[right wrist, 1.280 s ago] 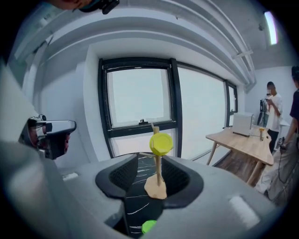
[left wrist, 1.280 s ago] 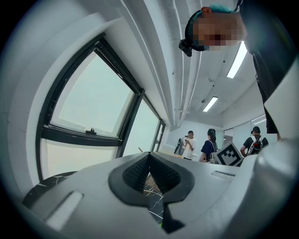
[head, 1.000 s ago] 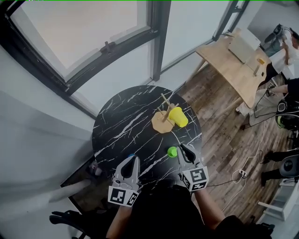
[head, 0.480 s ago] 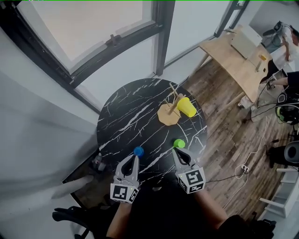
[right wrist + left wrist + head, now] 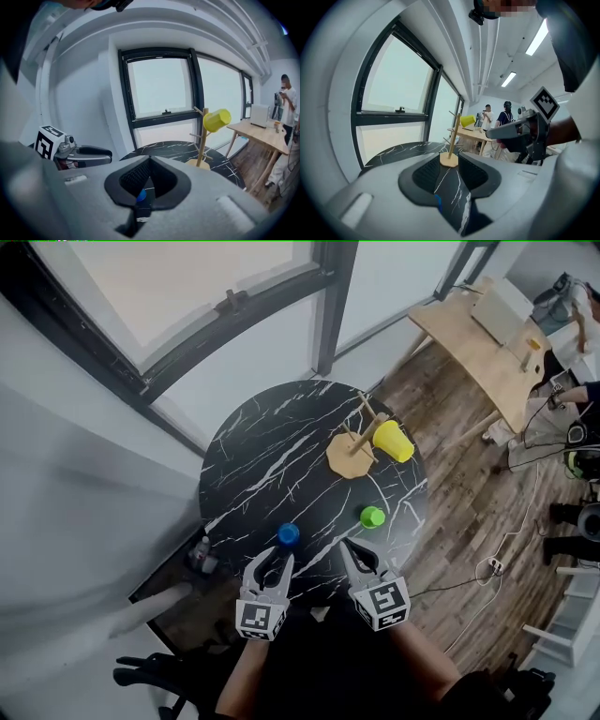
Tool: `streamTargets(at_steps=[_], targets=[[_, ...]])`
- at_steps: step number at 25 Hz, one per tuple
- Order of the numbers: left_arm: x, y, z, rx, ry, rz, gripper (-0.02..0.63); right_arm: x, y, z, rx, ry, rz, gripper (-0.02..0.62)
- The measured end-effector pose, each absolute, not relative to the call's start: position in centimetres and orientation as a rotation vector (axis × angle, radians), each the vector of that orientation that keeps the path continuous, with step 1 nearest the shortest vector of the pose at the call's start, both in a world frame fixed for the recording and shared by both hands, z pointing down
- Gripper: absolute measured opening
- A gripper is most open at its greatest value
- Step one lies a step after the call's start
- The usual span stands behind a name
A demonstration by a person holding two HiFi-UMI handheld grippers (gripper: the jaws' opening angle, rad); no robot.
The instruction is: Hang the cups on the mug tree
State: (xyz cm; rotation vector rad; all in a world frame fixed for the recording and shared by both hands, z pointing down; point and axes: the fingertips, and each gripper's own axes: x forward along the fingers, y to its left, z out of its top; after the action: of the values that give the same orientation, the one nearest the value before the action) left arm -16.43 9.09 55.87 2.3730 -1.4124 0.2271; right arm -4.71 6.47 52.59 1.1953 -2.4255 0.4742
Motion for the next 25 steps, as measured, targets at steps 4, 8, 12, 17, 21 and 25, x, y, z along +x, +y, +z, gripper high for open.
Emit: streamTargets(at_steps=[4, 8, 12, 17, 21, 25], targets=[[-16.7, 9.0, 59.7, 2.362, -1.357, 0.375, 0.169, -5.9, 7.2, 54.2, 1.185, -2.397, 0.506, 0.002], [-16.8, 8.9, 64.5, 2.33, -1.281, 0.559, 0.209, -6.3, 7.5, 55.9, 1.186, -2.366, 0.541, 0.002], [-16.8, 8.9, 68.7, 2.289, -1.223, 0.672, 0.234, -6.4, 7.6, 57.4, 1.2, -2.327, 0.574, 0.002], [-16.7, 8.7, 72.9, 2.245, -1.175, 0.761, 0.259, -6.2, 6.9, 59.1, 1.216, -2.29, 0.604, 0.002], [-16.6, 8.5, 74.9, 2.234, -1.166, 0.795, 0.276, -5.8, 6.4, 60.1, 1.241, -2.261, 0.625, 0.002], [-16.4, 7.8, 75.8, 2.234, -1.145, 0.816, 0.28, -5.6, 5.9, 60.9, 1.256, -2.236, 0.644, 0.002]])
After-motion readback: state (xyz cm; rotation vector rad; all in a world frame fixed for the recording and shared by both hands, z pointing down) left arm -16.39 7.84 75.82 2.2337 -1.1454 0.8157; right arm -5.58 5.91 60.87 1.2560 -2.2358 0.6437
